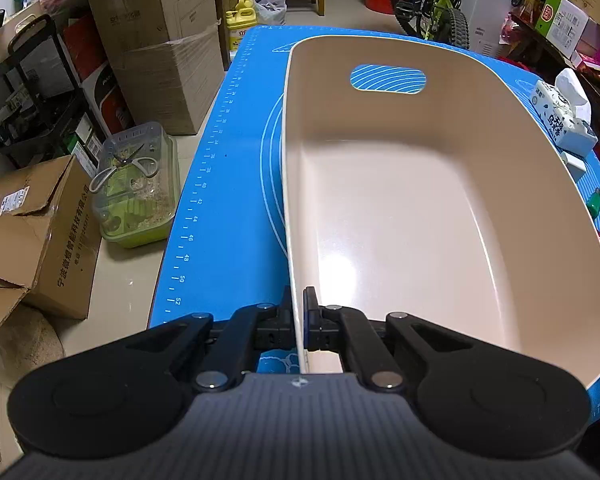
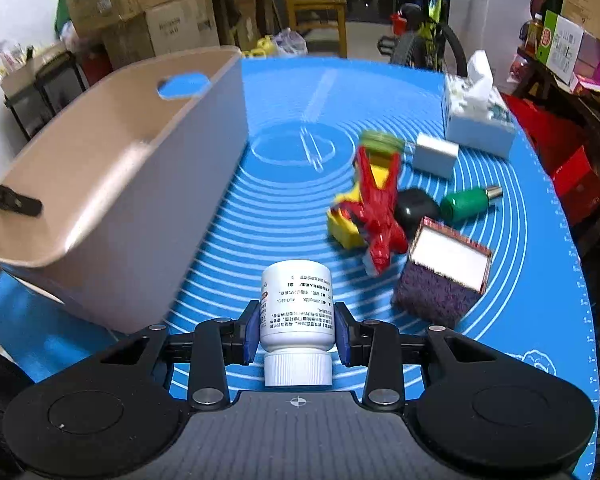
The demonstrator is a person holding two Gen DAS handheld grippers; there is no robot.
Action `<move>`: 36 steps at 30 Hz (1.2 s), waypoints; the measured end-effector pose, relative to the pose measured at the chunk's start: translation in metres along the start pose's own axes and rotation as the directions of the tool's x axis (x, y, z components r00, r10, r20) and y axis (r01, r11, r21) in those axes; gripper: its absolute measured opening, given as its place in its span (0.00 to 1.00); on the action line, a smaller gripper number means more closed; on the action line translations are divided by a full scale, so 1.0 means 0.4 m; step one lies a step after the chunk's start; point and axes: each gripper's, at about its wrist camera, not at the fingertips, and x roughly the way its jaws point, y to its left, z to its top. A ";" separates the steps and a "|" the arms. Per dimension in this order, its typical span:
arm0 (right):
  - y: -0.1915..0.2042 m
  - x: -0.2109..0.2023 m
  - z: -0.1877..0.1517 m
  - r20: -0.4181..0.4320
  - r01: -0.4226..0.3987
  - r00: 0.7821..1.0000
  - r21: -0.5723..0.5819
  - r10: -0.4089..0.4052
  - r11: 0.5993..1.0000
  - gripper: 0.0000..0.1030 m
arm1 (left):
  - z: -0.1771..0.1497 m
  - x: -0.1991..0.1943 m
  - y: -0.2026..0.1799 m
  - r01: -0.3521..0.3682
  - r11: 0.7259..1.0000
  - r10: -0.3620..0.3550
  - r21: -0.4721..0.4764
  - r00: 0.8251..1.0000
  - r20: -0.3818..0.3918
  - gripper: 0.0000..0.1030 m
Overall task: Organize rigid objects
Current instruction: 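Carry the pill bottle into the basket and open the right gripper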
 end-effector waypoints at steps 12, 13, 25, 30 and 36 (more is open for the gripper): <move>0.056 -0.112 0.127 0.220 -0.039 0.975 -0.006 0.040 0.999 0.43 | -0.003 0.003 0.000 -0.001 1.000 0.001 0.003 1.000 -0.001 0.05; 0.067 -0.117 0.144 0.237 -0.048 0.970 -0.009 0.049 0.999 0.43 | -0.003 0.003 0.000 -0.001 1.000 0.001 0.001 1.000 -0.001 0.05; 0.231 -0.049 0.279 0.279 -0.114 0.950 -0.098 0.138 0.989 0.43 | -0.001 0.005 0.003 0.003 1.000 -0.003 -0.008 1.000 0.000 0.05; 0.314 0.019 0.301 0.218 -0.113 0.964 -0.178 0.152 0.977 0.43 | -0.001 0.005 0.004 0.004 1.000 -0.004 -0.008 1.000 0.000 0.04; 0.393 0.089 0.283 0.132 -0.109 0.980 -0.252 0.146 0.962 0.43 | -0.002 0.005 0.004 0.004 1.000 -0.004 -0.007 1.000 0.001 0.04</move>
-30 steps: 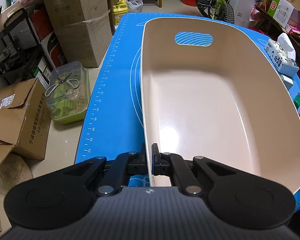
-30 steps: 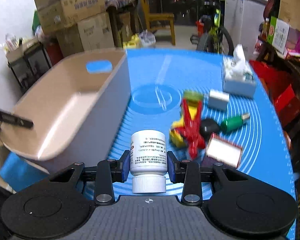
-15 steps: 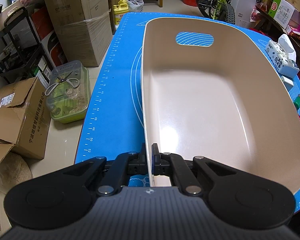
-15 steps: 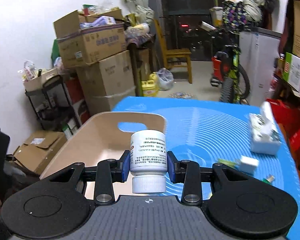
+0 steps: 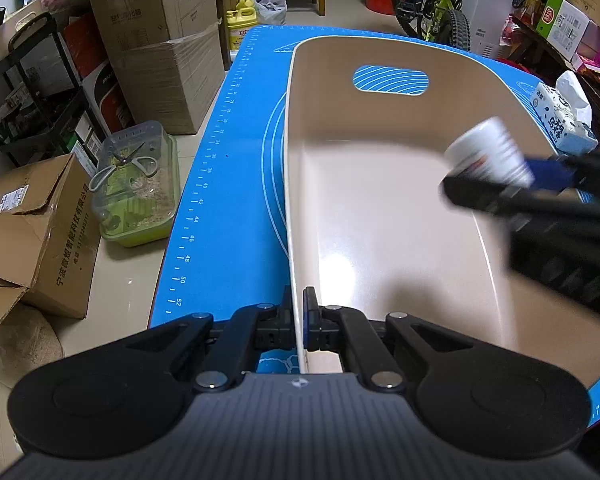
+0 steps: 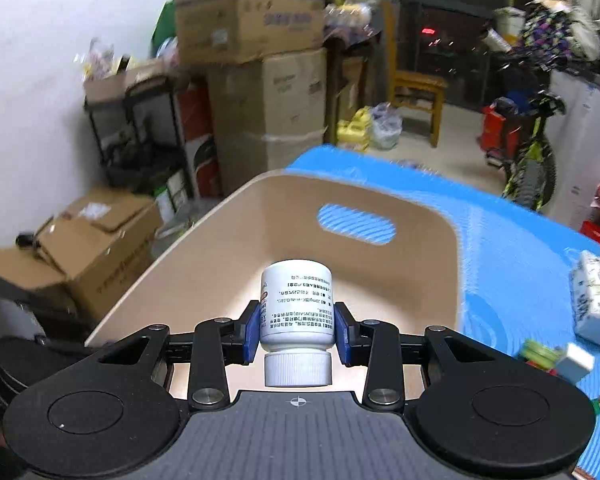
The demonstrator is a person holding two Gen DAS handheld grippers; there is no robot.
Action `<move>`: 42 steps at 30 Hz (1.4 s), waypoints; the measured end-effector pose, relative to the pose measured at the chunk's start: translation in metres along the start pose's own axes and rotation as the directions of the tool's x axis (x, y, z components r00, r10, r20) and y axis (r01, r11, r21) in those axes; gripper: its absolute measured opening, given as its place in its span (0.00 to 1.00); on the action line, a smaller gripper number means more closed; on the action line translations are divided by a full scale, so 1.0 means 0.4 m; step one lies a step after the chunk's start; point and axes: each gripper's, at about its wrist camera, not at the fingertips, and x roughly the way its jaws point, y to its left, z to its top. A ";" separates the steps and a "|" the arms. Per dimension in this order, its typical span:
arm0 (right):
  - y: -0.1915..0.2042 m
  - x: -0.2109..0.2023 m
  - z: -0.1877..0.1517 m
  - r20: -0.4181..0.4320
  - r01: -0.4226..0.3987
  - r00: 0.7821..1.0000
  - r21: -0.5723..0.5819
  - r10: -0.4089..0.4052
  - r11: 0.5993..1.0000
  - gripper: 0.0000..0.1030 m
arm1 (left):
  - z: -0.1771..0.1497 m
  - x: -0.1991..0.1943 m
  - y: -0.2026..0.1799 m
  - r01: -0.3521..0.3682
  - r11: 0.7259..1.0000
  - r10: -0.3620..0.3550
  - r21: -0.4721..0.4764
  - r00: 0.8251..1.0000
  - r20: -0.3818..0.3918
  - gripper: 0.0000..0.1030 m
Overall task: Organize rigid objects
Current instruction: 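Carry the pill bottle into the basket and open the right gripper, then grasp the pink patterned box with the right gripper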
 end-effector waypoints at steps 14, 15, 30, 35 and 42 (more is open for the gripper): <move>0.016 0.064 -0.047 -0.128 -0.022 0.991 0.048 0.028 0.999 0.48 | 0.002 0.001 -0.004 -0.003 1.000 0.003 0.003 1.000 0.000 0.04; 0.006 0.054 -0.047 -0.115 -0.020 0.993 0.062 0.027 0.998 0.51 | 0.002 0.001 -0.004 -0.003 1.000 0.003 0.003 1.000 0.000 0.04; -0.211 -0.173 -0.059 0.044 0.125 0.990 0.184 -0.136 0.975 0.86 | 0.004 0.000 -0.006 -0.002 1.000 0.002 0.002 1.000 0.000 0.05; -0.329 -0.205 -0.137 -0.001 0.221 0.973 0.276 -0.229 0.936 0.87 | 0.005 0.001 -0.006 -0.005 1.000 0.005 0.003 1.000 0.000 0.05; -0.446 -0.217 -0.243 -0.075 0.345 0.937 0.357 -0.341 0.868 0.88 | 0.005 0.001 -0.005 -0.009 1.000 0.009 0.007 1.000 0.001 0.05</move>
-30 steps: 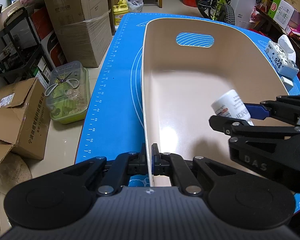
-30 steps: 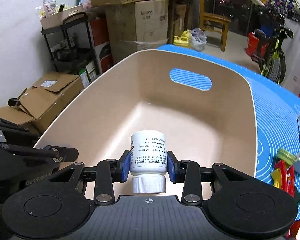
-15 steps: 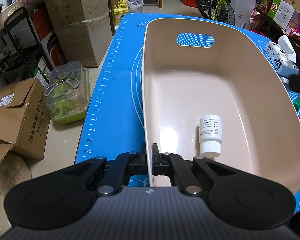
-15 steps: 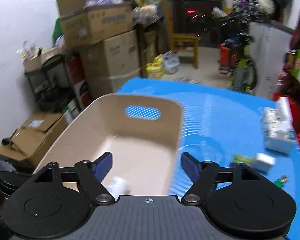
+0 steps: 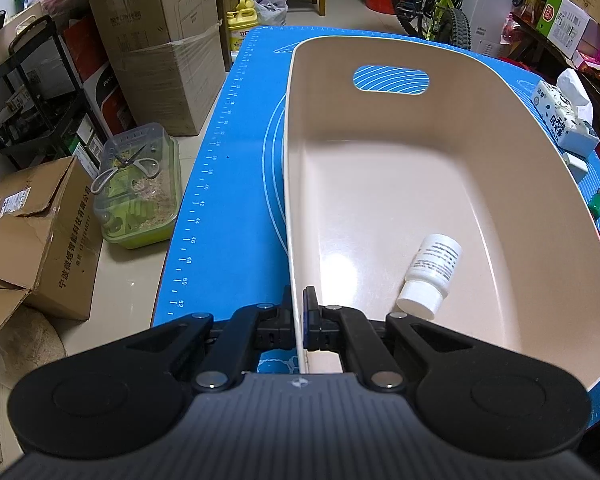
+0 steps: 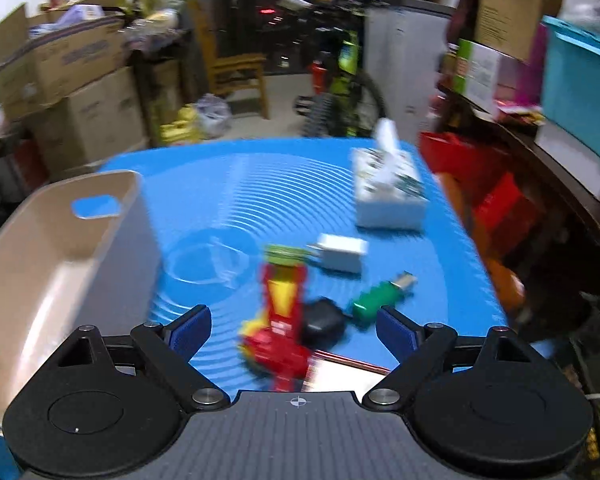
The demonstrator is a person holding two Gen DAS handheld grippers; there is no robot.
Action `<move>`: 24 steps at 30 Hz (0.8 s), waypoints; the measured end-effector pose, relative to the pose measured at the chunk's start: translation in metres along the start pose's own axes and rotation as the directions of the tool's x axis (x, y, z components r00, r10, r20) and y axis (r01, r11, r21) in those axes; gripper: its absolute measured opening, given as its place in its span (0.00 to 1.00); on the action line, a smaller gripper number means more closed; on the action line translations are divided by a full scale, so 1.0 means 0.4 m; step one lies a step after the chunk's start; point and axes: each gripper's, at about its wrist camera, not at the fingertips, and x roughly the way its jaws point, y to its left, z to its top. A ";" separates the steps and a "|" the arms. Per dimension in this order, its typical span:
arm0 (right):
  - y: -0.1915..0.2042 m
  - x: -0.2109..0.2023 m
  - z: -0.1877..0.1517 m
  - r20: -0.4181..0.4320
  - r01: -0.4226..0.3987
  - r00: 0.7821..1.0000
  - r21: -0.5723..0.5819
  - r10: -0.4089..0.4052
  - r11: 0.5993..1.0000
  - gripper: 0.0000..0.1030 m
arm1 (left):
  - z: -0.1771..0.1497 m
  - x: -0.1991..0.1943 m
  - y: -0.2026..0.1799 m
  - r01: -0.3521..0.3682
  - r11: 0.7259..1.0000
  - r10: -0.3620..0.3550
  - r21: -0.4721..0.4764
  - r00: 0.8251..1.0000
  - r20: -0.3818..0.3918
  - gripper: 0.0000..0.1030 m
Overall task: Organize rigid objects
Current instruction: 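Grasp the pink patterned box with the right gripper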
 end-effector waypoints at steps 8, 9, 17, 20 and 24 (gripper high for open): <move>-0.060 0.070 -0.054 -0.075 0.069 0.995 0.051 -0.065 0.996 0.88 | 0.000 0.000 0.004 0.004 1.000 -0.004 -0.002 1.000 -0.001 0.05; -0.060 0.076 -0.062 -0.081 0.075 0.994 0.057 -0.070 0.996 0.88 | 0.000 0.000 0.003 0.005 1.000 -0.005 -0.002 1.000 -0.001 0.05; -0.069 0.120 -0.091 -0.111 0.099 0.990 0.112 -0.086 0.989 0.80 | -0.001 -0.001 0.003 0.006 1.000 -0.006 -0.002 1.000 -0.001 0.05; -0.080 0.132 -0.096 -0.129 0.070 0.990 0.158 -0.049 0.985 0.68 | -0.001 -0.001 0.004 0.007 1.000 -0.007 -0.003 1.000 -0.001 0.05; -0.073 0.127 -0.102 -0.117 0.058 0.992 0.169 -0.038 0.984 0.60 | 0.000 -0.001 0.005 0.006 1.000 -0.006 -0.002 1.000 -0.001 0.05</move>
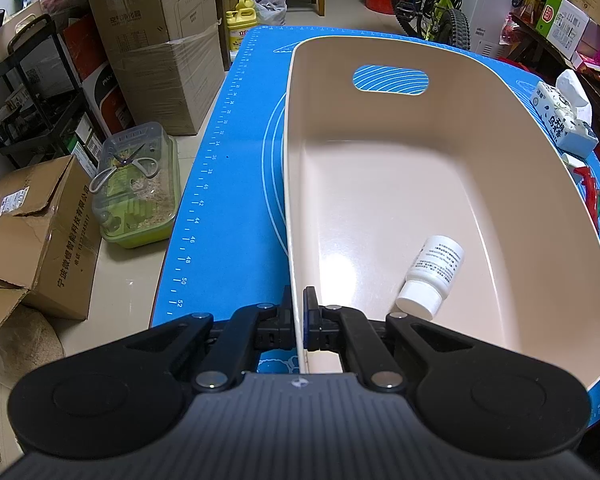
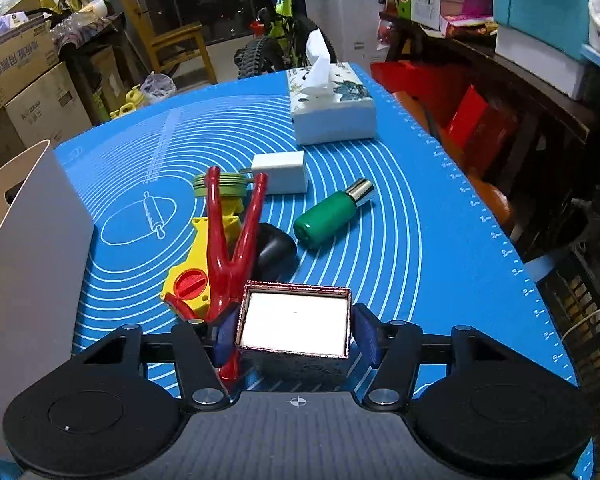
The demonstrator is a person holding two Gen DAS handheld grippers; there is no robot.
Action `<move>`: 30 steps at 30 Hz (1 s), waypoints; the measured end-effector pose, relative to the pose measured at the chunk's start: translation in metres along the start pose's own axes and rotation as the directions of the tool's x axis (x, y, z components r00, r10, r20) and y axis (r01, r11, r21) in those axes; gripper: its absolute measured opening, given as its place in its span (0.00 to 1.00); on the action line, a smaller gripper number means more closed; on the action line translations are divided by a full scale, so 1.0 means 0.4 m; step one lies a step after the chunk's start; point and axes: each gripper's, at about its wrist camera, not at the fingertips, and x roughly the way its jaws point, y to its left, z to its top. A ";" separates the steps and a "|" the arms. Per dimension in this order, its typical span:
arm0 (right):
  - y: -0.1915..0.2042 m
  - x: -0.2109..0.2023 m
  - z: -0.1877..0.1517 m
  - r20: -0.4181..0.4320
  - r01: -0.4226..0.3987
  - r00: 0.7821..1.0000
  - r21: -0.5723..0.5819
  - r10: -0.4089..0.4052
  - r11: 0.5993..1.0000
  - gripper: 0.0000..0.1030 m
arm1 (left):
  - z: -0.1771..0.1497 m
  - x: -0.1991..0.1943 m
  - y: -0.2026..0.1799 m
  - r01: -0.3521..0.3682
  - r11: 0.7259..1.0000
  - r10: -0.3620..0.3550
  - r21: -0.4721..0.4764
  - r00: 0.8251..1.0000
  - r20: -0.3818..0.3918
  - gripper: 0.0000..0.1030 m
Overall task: Organize rigid objects
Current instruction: 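Grasp the pink patterned box with the right gripper, then carry the pink box into the basket and release it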
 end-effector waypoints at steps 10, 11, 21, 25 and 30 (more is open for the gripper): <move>0.024 -0.099 0.035 0.134 0.024 0.991 -0.036 -0.019 0.999 0.59 | 0.000 0.000 0.002 0.001 1.000 -0.001 -0.001 1.000 -0.001 0.05; 0.029 -0.114 0.045 0.152 0.022 0.988 -0.040 -0.015 0.999 0.59 | -0.001 0.000 0.001 0.000 1.000 0.000 -0.002 1.000 -0.001 0.05; 0.151 -0.218 0.131 0.282 -0.067 0.954 -0.128 0.101 0.990 0.59 | 0.000 0.000 0.003 0.001 1.000 -0.001 -0.003 1.000 -0.002 0.05; 0.236 -0.239 0.154 0.310 -0.123 0.935 -0.178 0.174 0.976 0.59 | 0.000 0.000 0.002 0.001 1.000 -0.001 -0.003 1.000 -0.002 0.05; 0.344 -0.236 0.164 0.310 -0.191 0.916 -0.219 0.254 0.957 0.59 | -0.001 0.000 0.002 0.000 1.000 0.000 -0.001 1.000 -0.002 0.05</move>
